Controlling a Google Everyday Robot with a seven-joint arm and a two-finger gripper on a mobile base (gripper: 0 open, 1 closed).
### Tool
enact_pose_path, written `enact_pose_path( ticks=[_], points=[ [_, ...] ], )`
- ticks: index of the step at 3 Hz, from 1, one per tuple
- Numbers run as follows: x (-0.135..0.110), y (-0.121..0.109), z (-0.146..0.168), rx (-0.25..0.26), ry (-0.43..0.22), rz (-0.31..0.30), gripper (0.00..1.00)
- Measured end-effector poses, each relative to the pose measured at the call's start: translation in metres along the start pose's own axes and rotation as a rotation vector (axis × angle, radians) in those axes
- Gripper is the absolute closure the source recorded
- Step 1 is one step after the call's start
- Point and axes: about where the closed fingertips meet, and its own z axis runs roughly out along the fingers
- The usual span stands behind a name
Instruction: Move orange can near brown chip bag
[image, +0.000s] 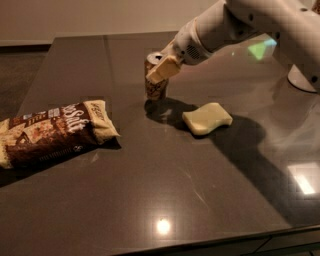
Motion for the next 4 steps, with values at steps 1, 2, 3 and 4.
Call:
enact_pose_path(
  ticks=[1,2,3,4],
  points=[
    [-0.021,0.033,0.017,-0.084,-0.011,-0.08,1.0],
    [-0.027,0.055,0.039,-0.161,0.01,-0.13,0.9],
    [-0.026,0.061,0.047,-0.185,0.022,-0.136,0.67],
    [-0.027,0.068,0.049,-0.21,0.012,-0.141,0.43]
  ],
)
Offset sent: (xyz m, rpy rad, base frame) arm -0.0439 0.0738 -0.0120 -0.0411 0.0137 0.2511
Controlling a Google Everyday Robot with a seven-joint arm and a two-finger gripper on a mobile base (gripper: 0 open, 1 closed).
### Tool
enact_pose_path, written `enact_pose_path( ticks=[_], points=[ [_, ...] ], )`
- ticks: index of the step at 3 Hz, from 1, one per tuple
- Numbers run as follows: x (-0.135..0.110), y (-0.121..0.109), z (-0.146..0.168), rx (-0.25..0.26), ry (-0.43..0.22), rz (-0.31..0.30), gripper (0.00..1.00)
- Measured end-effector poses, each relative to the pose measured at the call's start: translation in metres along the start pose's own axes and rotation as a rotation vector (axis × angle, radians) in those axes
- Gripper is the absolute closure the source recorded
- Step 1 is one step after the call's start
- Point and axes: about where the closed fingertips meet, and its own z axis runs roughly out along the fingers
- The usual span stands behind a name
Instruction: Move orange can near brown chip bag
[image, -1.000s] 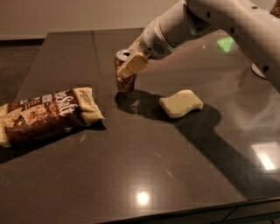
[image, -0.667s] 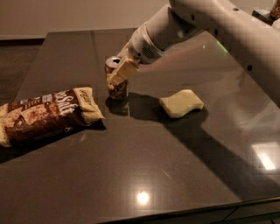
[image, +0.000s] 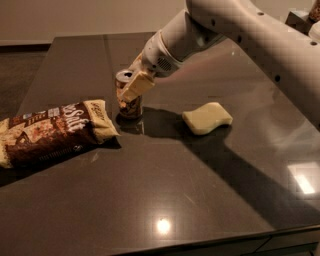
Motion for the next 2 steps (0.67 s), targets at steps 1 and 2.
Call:
enact_pose_path(
  ticks=[1,2],
  points=[
    [-0.0037,0.0058,0.0025,-0.019,-0.011,-0.011,0.22],
    [-0.0062,0.0124,0.0058,-0.037,-0.023,-0.021,0.0]
  ],
)
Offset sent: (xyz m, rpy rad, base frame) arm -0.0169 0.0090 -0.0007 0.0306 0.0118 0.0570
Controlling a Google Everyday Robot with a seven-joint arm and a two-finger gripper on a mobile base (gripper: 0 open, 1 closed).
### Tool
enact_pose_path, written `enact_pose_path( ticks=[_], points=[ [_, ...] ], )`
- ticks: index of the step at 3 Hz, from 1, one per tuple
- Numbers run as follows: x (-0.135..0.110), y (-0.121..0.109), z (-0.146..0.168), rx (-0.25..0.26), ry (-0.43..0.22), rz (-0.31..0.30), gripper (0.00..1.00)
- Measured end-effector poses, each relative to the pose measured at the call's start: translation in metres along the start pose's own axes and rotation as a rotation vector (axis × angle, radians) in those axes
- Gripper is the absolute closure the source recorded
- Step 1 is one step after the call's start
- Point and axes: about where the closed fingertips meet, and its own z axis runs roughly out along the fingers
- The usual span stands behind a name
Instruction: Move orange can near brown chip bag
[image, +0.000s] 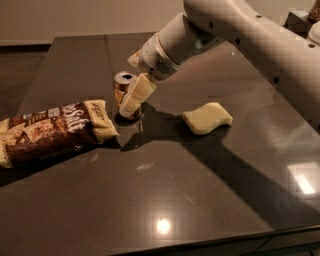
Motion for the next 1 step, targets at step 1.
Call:
enact_pose_path(
  ticks=[1],
  points=[
    [0.0,0.0,0.0,0.0,0.0,0.0,0.0]
  ],
)
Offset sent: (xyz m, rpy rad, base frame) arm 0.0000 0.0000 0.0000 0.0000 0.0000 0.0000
